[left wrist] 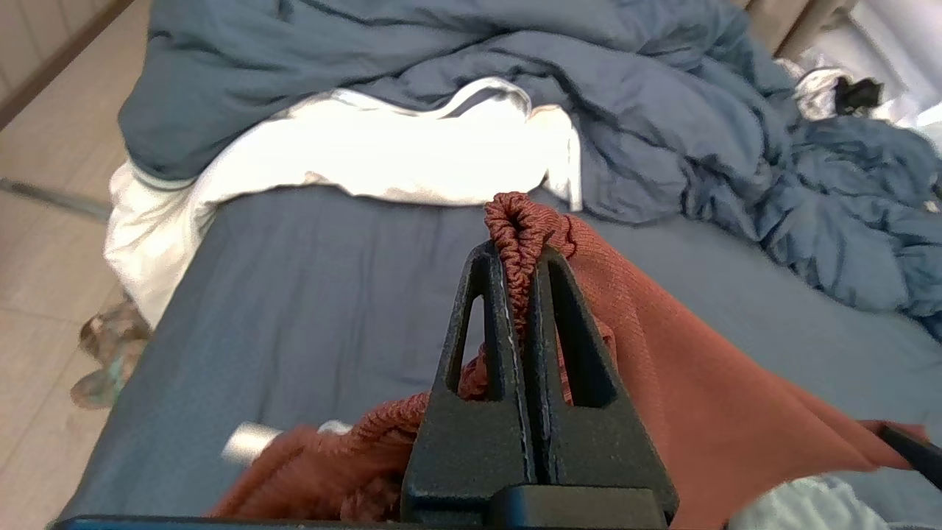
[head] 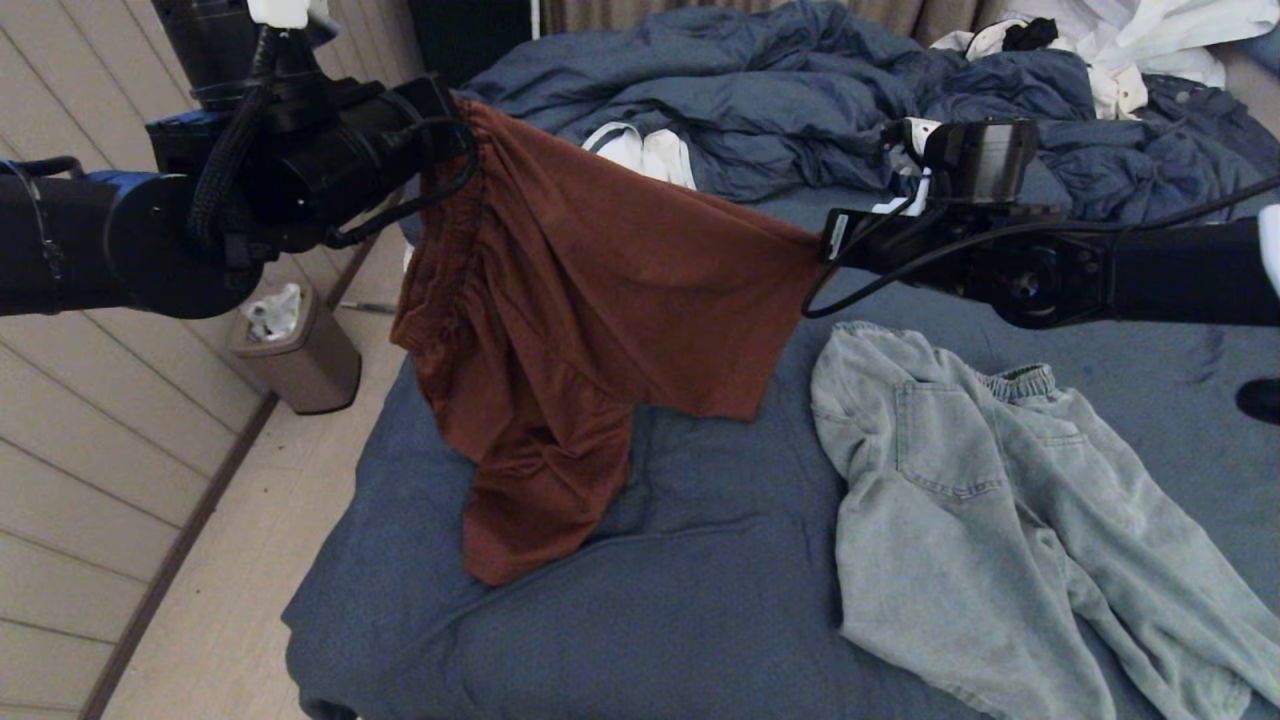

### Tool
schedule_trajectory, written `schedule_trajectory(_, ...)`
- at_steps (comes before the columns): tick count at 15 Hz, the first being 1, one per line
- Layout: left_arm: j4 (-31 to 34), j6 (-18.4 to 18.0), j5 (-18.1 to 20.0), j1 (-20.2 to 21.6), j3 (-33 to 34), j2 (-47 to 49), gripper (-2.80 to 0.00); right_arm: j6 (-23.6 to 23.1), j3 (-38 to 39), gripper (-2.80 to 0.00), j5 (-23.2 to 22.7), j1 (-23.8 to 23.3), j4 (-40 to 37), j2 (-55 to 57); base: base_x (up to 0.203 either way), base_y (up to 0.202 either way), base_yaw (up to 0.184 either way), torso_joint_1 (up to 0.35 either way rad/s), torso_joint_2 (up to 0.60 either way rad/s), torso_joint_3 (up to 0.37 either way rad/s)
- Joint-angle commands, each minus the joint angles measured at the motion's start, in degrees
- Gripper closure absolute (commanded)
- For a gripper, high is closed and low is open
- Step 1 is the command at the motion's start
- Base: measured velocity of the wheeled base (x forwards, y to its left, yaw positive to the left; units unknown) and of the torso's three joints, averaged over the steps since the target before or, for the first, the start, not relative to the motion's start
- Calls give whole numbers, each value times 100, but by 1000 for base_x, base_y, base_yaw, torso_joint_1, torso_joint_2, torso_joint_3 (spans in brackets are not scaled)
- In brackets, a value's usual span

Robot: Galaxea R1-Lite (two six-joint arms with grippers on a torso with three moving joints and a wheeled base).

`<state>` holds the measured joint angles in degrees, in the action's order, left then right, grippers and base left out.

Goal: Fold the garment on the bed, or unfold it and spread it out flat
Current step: Unford the brown shorts

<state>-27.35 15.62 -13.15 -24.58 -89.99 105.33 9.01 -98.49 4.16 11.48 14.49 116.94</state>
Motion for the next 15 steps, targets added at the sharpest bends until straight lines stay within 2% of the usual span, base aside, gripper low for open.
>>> schedule_trajectory(1,28,4,-19,-11,131,-150,0,17,89,0,13,14,6,-88,0,0,0,0,0,0)
schedule_trajectory(5,389,-27,20,-261,1315,-1440,0,12,1050,0,-2,159,1,-1171,0,0,0,0,0,0)
schedule_trajectory(9,1101,-32,66,-359,2338,-2955,0,-9,2206,0,-33,592,-36,-2564,0,0,0,0,0,0)
schedule_trajectory(12,1747,-35,76,-383,2649,-3786,0,-26,2755,0,-41,820,-295,-3428,0,0,0,0,0,0)
schedule_trajectory(15,2221,-11,93,-435,2909,-4302,0,-39,2919,0,-51,1202,-1160,-3892,0,0,0,0,0,0)
